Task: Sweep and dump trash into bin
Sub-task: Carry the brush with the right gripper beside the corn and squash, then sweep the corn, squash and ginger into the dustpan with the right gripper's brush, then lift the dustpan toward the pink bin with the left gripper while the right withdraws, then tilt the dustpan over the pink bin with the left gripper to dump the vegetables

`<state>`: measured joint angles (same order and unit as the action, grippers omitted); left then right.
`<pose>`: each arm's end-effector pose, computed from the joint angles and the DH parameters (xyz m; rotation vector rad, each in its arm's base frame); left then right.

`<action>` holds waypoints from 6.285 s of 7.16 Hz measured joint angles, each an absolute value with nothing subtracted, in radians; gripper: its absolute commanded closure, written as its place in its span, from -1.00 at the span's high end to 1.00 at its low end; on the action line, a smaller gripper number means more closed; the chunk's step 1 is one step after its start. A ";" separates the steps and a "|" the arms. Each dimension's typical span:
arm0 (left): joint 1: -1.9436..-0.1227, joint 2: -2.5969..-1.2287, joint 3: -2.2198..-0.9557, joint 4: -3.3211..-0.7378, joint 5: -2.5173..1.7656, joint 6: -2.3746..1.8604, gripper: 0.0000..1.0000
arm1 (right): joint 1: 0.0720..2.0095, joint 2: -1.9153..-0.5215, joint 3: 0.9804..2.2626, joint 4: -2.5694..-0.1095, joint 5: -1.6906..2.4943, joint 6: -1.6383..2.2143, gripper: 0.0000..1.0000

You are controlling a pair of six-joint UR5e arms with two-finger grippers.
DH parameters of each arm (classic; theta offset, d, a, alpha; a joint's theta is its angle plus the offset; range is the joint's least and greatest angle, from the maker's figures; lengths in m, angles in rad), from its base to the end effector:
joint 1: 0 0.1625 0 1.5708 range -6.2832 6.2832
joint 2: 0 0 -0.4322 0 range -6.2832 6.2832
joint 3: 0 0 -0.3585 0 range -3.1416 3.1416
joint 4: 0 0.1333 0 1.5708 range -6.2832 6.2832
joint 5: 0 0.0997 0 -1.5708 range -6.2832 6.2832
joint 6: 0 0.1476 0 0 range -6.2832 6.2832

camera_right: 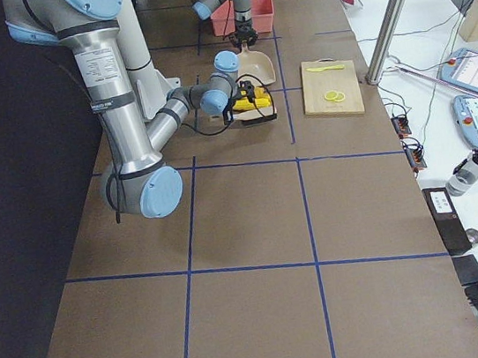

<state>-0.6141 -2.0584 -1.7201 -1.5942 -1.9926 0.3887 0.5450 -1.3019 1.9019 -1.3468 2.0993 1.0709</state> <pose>0.4909 -0.4353 0.3763 0.5583 0.6259 1.4125 -0.4586 -0.3469 0.3902 -0.0302 -0.9448 -0.1759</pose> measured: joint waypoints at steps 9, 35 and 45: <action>-0.592 -2.128 -1.700 -1.516 -1.992 0.371 -0.64 | 0.423 -1.102 1.803 -1.451 2.061 1.238 -1.00; -1.103 -1.636 -2.026 -1.700 -2.213 0.465 -0.62 | 1.103 -1.960 1.985 -1.365 2.287 0.463 -0.94; -1.300 -1.418 -2.104 -1.607 -1.729 1.313 -0.63 | 1.111 -1.968 1.968 -1.338 2.290 0.466 -0.90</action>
<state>-1.3004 -1.4179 -2.1042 -1.6071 -1.7287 1.3131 1.1106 -1.9681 1.9681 -1.3376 2.2896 0.4657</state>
